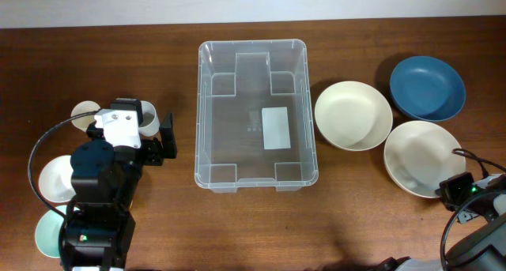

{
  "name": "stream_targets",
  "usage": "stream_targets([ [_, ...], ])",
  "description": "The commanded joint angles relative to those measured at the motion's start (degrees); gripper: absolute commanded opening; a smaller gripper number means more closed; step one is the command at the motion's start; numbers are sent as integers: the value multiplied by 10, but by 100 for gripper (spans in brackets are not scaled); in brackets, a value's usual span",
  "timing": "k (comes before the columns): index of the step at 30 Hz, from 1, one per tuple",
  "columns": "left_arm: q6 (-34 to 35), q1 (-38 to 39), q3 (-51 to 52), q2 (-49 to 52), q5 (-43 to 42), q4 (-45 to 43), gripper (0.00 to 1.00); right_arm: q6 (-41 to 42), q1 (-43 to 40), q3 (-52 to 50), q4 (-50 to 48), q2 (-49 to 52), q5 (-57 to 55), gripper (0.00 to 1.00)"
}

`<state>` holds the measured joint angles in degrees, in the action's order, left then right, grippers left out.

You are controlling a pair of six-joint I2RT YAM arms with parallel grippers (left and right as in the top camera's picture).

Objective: Pack container
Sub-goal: 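Lift the white bowl and lower it into the clear container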

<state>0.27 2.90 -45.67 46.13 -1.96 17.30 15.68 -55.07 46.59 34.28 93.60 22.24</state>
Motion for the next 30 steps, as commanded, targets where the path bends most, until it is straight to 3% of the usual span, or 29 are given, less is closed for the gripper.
stream_targets([
  [1, 4, 1, -12, 0, 2, -3, 100, -2, 3, 15, 14, -12, 73, 4],
  [9, 4, 1, -12, 0, 2, -3, 100, -6, 24, 119, 113, -123, 121, 4],
  [13, 3, 1, -12, 0, 2, -3, 100, -17, 91, 188, 152, -178, 121, 4],
  [16, 4, 1, -12, 0, 2, -3, 100, -30, 180, 248, 177, -193, 116, 4],
  [22, 4, 1, -12, 7, 2, 1, 100, -36, 455, 397, 205, -158, 12, 4],
  [27, 4, 1, -12, 18, 2, 4, 100, -48, 610, 529, 245, -40, -47, 4],
  [30, 6, 0, -12, 23, 2, 6, 100, -52, 654, 608, 259, 50, -52, 4],
])
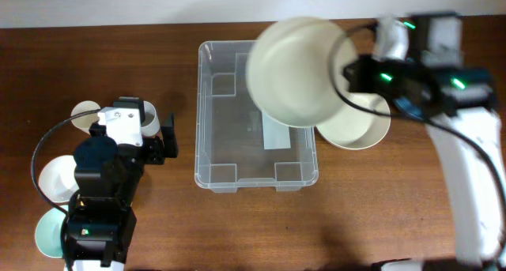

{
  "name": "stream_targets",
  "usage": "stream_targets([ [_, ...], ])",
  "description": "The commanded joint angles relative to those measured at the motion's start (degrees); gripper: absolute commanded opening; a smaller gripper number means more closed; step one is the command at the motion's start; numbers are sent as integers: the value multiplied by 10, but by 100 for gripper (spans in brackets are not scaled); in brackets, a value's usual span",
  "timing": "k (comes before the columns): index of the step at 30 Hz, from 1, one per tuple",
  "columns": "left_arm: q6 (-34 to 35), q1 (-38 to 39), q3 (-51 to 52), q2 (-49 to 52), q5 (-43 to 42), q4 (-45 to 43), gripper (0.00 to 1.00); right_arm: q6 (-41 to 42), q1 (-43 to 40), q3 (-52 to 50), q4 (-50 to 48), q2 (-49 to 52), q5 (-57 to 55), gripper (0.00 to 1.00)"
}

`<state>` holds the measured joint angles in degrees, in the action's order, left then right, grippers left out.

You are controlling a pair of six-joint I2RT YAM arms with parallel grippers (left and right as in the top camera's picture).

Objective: Pack container
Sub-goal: 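Lift the white bowl and lower it into the clear container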

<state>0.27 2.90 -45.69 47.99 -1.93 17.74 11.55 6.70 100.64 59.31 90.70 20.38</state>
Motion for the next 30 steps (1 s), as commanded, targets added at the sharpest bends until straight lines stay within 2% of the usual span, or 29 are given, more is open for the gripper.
stream_targets([
  [1, 8, 0, -11, 4, 2, 1, 100, -11, 45, 91, 12, 109, -33, 4],
  [4, 21, -3, -11, 4, 2, 1, 100, -13, 61, 146, 14, 198, -33, 4],
  [9, 21, -21, -11, 5, 2, 17, 100, -23, 76, 174, 7, 291, -53, 4],
  [17, 21, -26, -11, 5, 2, 21, 100, -32, 98, 174, -26, 342, -118, 4],
  [18, 21, -26, -11, 5, 2, 21, 100, -33, 99, 174, -30, 342, -122, 6],
  [23, 21, -26, -11, 4, 2, 21, 100, -32, 100, 174, -41, 342, -123, 30],
  [25, 21, -26, -11, 4, 2, 21, 100, -32, 99, 174, -40, 342, -123, 31],
  [26, 21, -26, -11, 4, 2, 21, 100, -32, 99, 174, -38, 339, -123, 35],
  [27, 21, -26, -11, 4, 2, 21, 100, -31, 97, 175, -33, 327, -133, 44],
  [28, 21, -26, -11, 4, 2, 21, 100, -31, 95, 176, -30, 318, -143, 49],
  [30, 21, -26, -11, 4, 2, 21, 100, -20, 86, 188, -16, 290, -181, 52],
])
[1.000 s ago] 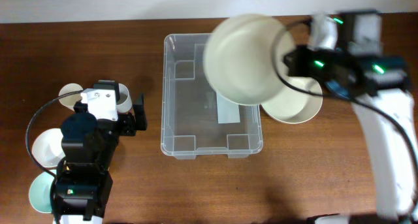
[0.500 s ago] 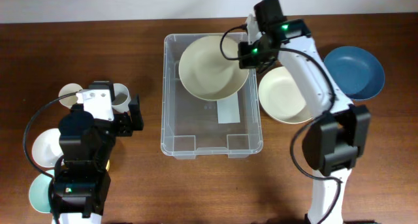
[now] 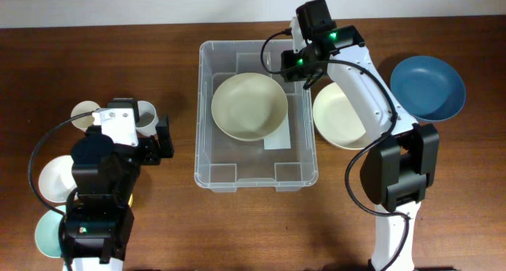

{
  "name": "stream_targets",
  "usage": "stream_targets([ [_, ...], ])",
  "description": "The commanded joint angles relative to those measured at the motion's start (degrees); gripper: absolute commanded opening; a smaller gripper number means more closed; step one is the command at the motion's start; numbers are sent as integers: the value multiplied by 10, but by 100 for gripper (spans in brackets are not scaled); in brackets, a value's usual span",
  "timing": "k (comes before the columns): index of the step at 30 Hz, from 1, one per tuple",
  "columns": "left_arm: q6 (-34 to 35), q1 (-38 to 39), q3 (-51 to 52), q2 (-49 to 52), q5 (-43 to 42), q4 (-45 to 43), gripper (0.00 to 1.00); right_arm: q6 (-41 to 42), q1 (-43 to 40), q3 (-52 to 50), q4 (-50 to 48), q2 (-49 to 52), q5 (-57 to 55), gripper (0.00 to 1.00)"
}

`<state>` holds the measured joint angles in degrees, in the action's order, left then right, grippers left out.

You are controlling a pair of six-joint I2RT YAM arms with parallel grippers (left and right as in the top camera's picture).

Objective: Pack container
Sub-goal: 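Lift the white bowl and lower it into the clear container, then release the bowl and move the right gripper to the blue bowl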

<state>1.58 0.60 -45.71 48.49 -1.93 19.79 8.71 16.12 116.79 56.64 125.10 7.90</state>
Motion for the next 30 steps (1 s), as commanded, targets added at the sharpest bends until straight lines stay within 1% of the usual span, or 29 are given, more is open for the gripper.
stream_targets([
  [1, 8, -3, -11, -1, 2, 0, 100, 15, -15, 35, 22, -72, -79, 53],
  [3, 8, -3, -11, -1, 2, 0, 100, 55, -44, 50, 43, -117, -120, 61],
  [4, 8, -3, -11, 0, 2, 0, 100, 78, -70, 50, 48, -146, -120, 65],
  [5, 8, -3, -11, 0, 2, 0, 100, 87, -78, 50, 50, -153, -120, 67],
  [7, 8, -3, -11, -1, 2, 0, 100, 117, -139, 50, 63, -192, -93, 77],
  [9, 8, -3, -11, 0, 2, 3, 100, 118, -213, 50, 83, -212, -37, 79],
  [10, 8, -3, -11, 0, 2, 4, 100, 118, -229, 50, 89, -213, -28, 79],
  [11, 8, -3, -11, 0, 2, 6, 100, 136, -273, 50, 114, -212, -19, 80],
  [12, 8, -3, -11, 0, 2, 7, 100, 146, -289, 49, 125, -209, -19, 81],
  [14, 8, -3, -11, 0, 2, 7, 100, 164, -348, 38, 156, -197, -18, 82],
  [17, 8, -3, -11, 0, 2, 7, 100, 171, -430, -16, 155, -168, -19, 83],
  [20, 8, -3, -11, 0, 2, 7, 100, 171, -467, -71, 138, -136, -21, 84],
  [22, 8, -3, -11, 0, 2, 7, 100, 171, -487, -121, 106, -111, -19, 85],
  [25, 8, -3, -11, 0, 2, 7, 100, 171, -497, -165, 61, -99, -7, 87],
  [30, 8, -3, -11, -1, 2, 6, 100, 171, -497, -235, -32, -92, 6, 88],
])
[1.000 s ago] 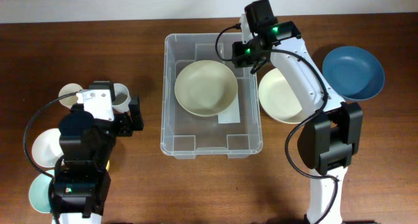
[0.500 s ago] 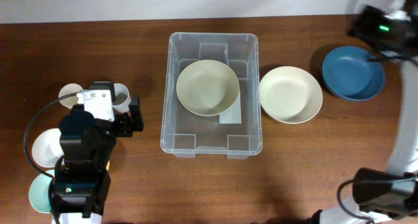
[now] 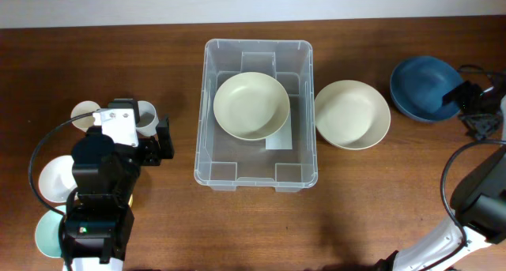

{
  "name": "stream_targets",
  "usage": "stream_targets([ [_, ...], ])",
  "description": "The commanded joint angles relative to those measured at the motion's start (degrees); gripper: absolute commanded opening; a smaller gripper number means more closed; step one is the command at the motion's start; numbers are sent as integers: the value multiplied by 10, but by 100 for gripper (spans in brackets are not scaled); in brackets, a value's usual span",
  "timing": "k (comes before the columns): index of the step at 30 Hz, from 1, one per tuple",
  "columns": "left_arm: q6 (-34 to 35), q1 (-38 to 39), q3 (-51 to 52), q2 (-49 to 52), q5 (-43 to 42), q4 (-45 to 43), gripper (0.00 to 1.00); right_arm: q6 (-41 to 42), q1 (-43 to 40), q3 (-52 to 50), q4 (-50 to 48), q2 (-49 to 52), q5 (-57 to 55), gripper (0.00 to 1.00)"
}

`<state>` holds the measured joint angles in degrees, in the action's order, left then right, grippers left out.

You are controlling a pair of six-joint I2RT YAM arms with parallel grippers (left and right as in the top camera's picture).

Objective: Pack container
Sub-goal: 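Release the bowl and move the right gripper to the blue bowl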

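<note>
The clear plastic container (image 3: 207,105) stands mid-table with one cream bowl (image 3: 251,105) lying upright inside it. A second cream bowl (image 3: 353,114) rests on the table just right of the container. At the far right sits the blue bowl (image 3: 419,88). My right gripper (image 3: 458,97) is at its right rim, and whether the fingers are closed on the rim does not show. My left gripper (image 3: 164,139) hangs left of the container, near the cups, with nothing seen in it.
Two white cups (image 3: 85,113) (image 3: 147,113) stand by the left arm. A white bowl (image 3: 54,178) and a teal one (image 3: 46,233) lie at the left edge. The right arm's cable (image 3: 451,176) loops over the table at right.
My right arm has left the container's back right corner and now reaches the blue bowl's right rim. The cream bowl stays in the container, whose back end has shifted slightly right.
First the container was empty, with two cream bowls and the blue one to its right, and my right gripper low at the right edge. Then it held a cream bowl above the container. Then that bowl lay inside, released. Now the gripper is at the blue bowl.
</note>
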<state>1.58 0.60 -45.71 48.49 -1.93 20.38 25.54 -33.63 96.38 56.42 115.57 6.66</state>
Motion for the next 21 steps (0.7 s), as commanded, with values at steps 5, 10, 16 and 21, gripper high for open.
stream_targets([
  [5, 8, -3, -11, -1, 2, 0, 100, 3, 7, -108, -146, 9, 20, 88],
  [10, 8, -3, -11, 0, 2, 0, 100, 5, 10, -136, -215, 39, 20, 88],
  [16, 8, -3, -11, -1, 2, 0, 100, 5, 21, -136, -243, 57, 20, 72],
  [21, 8, -3, -11, -1, 2, 0, 100, 5, 22, -136, -244, 57, 20, 33],
])
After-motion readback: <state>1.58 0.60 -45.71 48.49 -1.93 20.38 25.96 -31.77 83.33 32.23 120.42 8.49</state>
